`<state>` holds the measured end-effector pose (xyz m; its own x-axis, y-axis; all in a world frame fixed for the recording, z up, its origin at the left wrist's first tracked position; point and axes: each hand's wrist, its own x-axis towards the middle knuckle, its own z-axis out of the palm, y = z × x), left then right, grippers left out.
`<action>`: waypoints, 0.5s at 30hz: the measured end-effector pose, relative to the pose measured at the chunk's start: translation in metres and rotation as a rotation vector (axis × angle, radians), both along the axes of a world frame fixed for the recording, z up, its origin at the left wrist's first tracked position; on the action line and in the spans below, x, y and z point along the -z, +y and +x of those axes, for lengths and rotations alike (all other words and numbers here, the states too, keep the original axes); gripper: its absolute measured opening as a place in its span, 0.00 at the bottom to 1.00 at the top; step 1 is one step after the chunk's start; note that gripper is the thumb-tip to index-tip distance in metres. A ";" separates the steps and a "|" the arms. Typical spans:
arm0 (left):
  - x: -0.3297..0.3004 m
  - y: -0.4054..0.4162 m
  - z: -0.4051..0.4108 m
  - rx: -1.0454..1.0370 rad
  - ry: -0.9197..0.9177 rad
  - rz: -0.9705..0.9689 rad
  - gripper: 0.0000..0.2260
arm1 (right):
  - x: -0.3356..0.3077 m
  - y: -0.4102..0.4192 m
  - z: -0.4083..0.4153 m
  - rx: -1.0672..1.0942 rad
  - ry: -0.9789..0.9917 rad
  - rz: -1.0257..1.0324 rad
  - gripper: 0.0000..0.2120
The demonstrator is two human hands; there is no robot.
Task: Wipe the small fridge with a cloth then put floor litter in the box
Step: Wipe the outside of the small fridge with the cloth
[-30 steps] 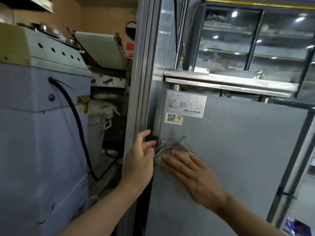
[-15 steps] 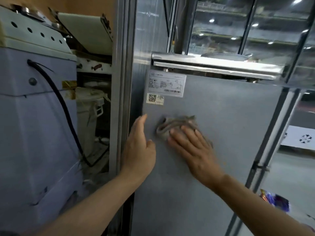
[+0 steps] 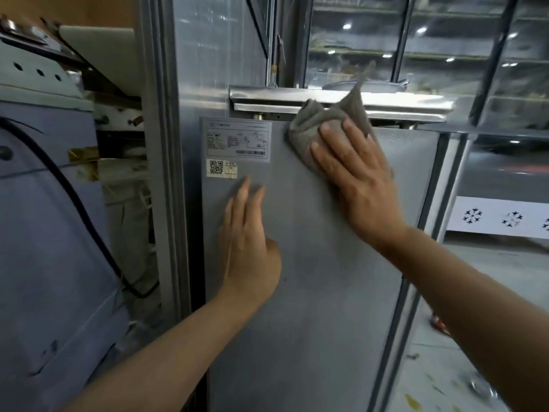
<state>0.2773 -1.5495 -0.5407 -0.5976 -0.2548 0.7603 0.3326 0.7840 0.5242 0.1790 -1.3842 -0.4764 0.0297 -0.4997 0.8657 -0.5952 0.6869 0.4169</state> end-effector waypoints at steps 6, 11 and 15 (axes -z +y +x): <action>0.023 0.016 -0.001 0.020 -0.020 -0.124 0.32 | 0.139 0.046 0.014 0.128 -0.139 0.313 0.27; 0.019 0.036 -0.005 0.029 -0.001 -0.148 0.32 | 0.095 0.064 0.009 0.102 -0.103 0.286 0.22; 0.003 0.049 -0.013 0.044 0.043 -0.143 0.31 | 0.011 0.074 -0.001 0.082 -0.045 -0.012 0.18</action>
<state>0.2642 -1.5002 -0.5437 -0.5715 -0.1162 0.8123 0.3882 0.8338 0.3924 0.1779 -1.3099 -0.4871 -0.0498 -0.4889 0.8709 -0.5548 0.7386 0.3829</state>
